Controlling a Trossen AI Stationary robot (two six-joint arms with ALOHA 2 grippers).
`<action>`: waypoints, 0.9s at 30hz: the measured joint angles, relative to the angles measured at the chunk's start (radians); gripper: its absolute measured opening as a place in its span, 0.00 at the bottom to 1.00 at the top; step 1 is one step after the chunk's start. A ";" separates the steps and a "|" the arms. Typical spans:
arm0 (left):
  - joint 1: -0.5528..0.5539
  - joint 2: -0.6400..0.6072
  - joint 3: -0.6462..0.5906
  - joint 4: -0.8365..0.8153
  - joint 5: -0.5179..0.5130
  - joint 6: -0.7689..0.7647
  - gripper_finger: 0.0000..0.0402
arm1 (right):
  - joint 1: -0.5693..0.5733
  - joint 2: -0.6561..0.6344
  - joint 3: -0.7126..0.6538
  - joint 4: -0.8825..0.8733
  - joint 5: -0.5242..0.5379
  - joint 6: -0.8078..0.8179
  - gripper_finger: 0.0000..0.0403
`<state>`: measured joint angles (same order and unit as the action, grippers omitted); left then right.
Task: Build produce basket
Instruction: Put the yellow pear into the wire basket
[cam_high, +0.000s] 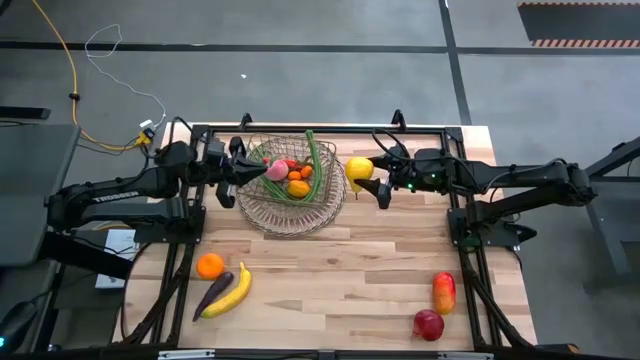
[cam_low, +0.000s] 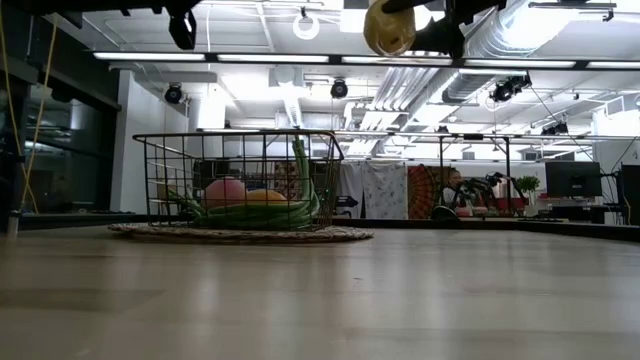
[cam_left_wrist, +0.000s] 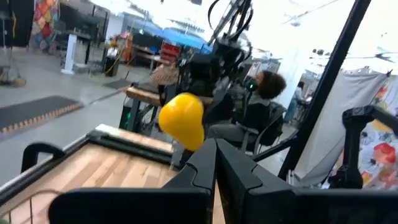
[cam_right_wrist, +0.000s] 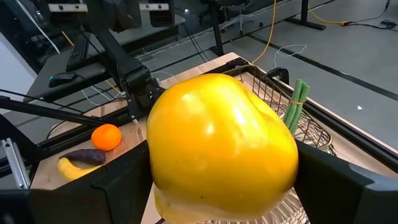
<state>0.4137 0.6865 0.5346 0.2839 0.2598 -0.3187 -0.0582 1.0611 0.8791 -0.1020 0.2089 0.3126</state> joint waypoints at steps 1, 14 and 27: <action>0.000 -0.012 0.000 -0.004 0.003 0.000 0.00 | 0.000 0.000 0.000 0.000 0.000 0.000 0.79; 0.000 -0.052 0.000 -0.078 0.002 0.008 0.00 | 0.000 0.000 0.000 -0.008 -0.012 -0.003 0.79; -0.010 -0.020 0.000 -0.033 -0.005 -0.042 0.00 | 0.000 0.000 0.000 0.001 -0.012 -0.007 0.79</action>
<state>0.4037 0.6664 0.5346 0.2507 0.2549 -0.3608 -0.0582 1.0615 0.8791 -0.1009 0.1967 0.3054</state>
